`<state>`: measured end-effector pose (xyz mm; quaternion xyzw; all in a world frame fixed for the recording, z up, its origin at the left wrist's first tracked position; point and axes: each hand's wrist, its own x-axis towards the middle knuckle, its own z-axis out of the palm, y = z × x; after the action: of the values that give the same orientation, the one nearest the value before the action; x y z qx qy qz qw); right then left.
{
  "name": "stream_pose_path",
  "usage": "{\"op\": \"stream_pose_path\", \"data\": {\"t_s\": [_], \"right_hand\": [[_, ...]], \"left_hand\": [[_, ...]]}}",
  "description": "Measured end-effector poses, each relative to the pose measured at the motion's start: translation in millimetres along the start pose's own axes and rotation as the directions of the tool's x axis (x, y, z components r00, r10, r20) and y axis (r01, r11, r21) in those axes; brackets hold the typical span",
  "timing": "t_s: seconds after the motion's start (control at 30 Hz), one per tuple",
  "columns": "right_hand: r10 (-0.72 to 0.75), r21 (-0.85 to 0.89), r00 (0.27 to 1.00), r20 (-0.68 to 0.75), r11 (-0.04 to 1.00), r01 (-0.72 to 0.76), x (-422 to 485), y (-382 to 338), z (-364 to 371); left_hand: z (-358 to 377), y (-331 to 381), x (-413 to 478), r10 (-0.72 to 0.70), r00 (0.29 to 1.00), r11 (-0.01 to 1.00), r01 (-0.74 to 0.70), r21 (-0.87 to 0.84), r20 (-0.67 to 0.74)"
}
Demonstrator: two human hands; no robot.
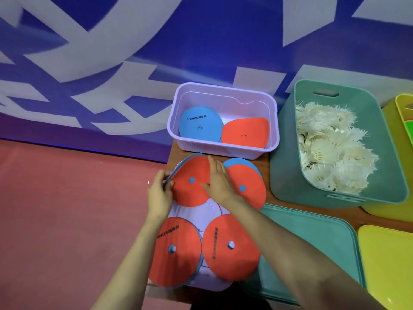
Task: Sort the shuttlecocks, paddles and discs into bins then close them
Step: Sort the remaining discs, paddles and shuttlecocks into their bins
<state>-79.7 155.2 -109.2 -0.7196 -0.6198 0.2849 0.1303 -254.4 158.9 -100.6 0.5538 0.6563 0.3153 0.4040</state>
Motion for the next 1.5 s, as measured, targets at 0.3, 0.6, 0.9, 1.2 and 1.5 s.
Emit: {"op": "stream_pose_path", "data": {"t_s": [0.3, 0.6, 0.9, 1.2, 1.5], "right_hand": [[-0.010, 0.266, 0.931, -0.365, 0.957, 0.114, -23, -3, -32], [-0.163, 0.029, 0.868, -0.469, 0.980, 0.199, -31, -19, -120], [-0.101, -0.006, 0.812, -0.575, 0.993, 0.120, 14, -5, -204], [0.087, -0.303, 0.969, -0.231, 0.940, -0.156, 101, 26, -223], [0.228, -0.415, 0.966, 0.120, 0.896, -0.160, 152, 49, -198]], "left_hand": [[-16, 17, -38, -0.071, 0.997, 0.848, 0.042, -0.528, -0.036], [-20, 94, -24, 0.043, 0.998, 0.728, -0.067, -0.682, -0.053], [-9, 152, 70, 0.078, 0.992, 0.862, -0.115, -0.493, -0.096], [33, 159, 167, 0.151, 0.989, 0.968, -0.147, 0.202, -0.004], [71, 131, 213, 0.052, 0.938, 0.783, -0.251, 0.569, 0.342]]}}
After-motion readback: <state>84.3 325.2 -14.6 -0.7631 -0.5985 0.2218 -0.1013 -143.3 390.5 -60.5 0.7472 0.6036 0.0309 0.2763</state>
